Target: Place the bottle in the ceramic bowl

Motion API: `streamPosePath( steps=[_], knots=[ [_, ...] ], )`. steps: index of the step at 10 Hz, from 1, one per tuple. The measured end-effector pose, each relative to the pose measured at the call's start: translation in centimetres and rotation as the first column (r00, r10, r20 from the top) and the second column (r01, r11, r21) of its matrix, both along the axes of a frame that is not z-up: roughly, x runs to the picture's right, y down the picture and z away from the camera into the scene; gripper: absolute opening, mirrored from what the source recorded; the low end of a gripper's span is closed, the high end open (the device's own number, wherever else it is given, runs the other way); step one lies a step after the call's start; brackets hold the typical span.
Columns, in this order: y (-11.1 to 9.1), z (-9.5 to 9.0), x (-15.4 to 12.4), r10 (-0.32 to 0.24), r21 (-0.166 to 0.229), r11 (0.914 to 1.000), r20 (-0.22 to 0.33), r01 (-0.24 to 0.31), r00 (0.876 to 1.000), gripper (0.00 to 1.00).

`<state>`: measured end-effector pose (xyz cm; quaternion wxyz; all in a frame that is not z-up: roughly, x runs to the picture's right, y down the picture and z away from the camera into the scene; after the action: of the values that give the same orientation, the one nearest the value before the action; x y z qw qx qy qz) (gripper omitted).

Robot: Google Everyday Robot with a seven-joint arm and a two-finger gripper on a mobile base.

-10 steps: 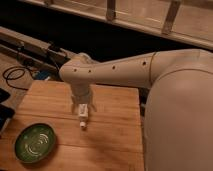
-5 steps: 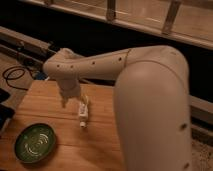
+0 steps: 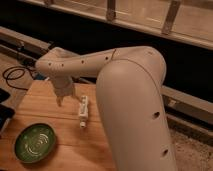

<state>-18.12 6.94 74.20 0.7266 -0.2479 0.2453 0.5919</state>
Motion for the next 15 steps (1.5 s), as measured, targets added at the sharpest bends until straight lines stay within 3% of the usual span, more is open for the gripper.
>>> streamPosePath(
  steps=[2,5,6,8,11,13,15],
  knots=[
    [0.5,1.0,1.8,0.081,-0.010,0.9966,-0.023,-0.082,0.996,0.65],
    [2.6,1.8,6.8,0.234,-0.038,0.9716,-0.009,-0.234,0.972,0.65],
    [2.9,1.8,7.2,0.253,-0.040,0.9668,-0.002,-0.252,0.968,0.65],
    [2.9,1.8,7.1,0.250,-0.038,0.9676,0.003,-0.250,0.968,0.65],
    [1.7,1.6,5.5,0.213,0.046,0.9755,0.038,-0.215,0.976,0.65],
    [2.5,3.0,3.3,0.192,0.037,0.9802,0.057,-0.195,0.980,0.65],
    [4.3,5.3,3.0,0.185,0.010,0.9826,0.052,-0.185,0.981,0.65]
  ],
)
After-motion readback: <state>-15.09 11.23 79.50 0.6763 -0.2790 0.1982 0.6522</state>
